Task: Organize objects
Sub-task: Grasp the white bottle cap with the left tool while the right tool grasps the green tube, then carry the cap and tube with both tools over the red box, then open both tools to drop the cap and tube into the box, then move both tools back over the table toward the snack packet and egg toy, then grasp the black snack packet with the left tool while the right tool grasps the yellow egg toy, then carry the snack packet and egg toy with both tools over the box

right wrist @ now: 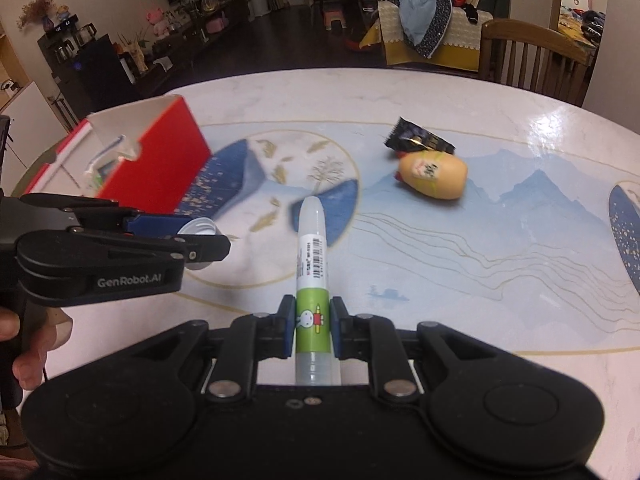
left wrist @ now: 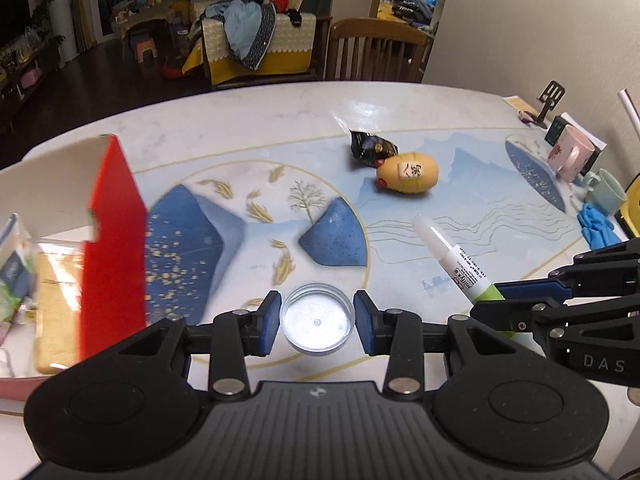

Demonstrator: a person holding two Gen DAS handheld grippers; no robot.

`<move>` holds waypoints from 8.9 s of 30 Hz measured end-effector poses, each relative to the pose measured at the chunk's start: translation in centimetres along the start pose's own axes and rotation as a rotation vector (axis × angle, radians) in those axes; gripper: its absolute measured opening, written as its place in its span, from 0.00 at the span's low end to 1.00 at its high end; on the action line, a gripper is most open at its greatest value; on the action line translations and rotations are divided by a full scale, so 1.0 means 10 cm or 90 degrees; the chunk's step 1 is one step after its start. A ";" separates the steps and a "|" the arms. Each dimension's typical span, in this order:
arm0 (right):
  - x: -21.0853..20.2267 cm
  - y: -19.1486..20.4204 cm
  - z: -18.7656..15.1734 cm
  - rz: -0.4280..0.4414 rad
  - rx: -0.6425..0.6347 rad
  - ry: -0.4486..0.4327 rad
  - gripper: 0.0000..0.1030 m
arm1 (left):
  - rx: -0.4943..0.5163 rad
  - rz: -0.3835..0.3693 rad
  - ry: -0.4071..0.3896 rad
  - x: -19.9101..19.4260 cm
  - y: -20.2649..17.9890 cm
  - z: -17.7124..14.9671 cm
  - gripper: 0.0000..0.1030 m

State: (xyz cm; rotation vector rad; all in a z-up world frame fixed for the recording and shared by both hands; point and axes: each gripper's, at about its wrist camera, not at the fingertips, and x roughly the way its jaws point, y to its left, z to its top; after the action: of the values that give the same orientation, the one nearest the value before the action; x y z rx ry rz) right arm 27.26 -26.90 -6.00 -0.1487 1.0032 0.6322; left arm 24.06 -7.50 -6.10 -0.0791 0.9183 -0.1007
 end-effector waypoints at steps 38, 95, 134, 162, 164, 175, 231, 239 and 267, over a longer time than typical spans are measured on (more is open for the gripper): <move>0.70 2.54 1.06 0.010 -0.040 -0.014 0.16 | -0.044 0.087 -0.032 -0.90 2.78 -0.01 0.37; 1.14 2.89 0.99 0.024 -0.121 0.025 0.40 | -0.018 0.096 0.030 -0.52 3.01 0.04 0.65; -0.12 0.57 0.35 -0.025 -0.143 -0.073 0.99 | 0.000 0.010 -0.024 -0.45 0.70 0.32 0.97; 0.42 -1.06 0.45 -0.087 -0.058 -0.055 0.98 | 0.109 0.008 0.049 1.26 -0.57 1.48 0.98; 0.50 -1.10 0.49 -0.085 -0.056 -0.053 0.98 | 0.116 0.006 0.056 1.39 -0.60 1.58 0.98; 0.95 -1.18 0.69 -0.070 -0.087 -0.032 0.93 | 0.137 -0.009 0.118 2.11 -0.78 1.93 0.98; 0.77 -1.09 0.49 -0.055 -0.066 -0.042 0.61 | 0.085 -0.012 0.169 1.75 -0.58 1.45 0.60; 0.46 -0.78 0.37 -0.048 -0.060 -0.041 0.61 | 0.058 -0.031 0.152 1.13 -0.33 1.16 0.60; 0.01 1.14 0.29 -0.036 -0.052 -0.047 0.61 | 0.028 -0.063 0.101 -0.57 1.11 0.17 0.60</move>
State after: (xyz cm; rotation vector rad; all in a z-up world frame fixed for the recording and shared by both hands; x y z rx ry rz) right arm 23.07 -16.46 -2.59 -0.2238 0.8995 0.6229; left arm 22.55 4.20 -1.82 -0.0757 1.0700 -0.2212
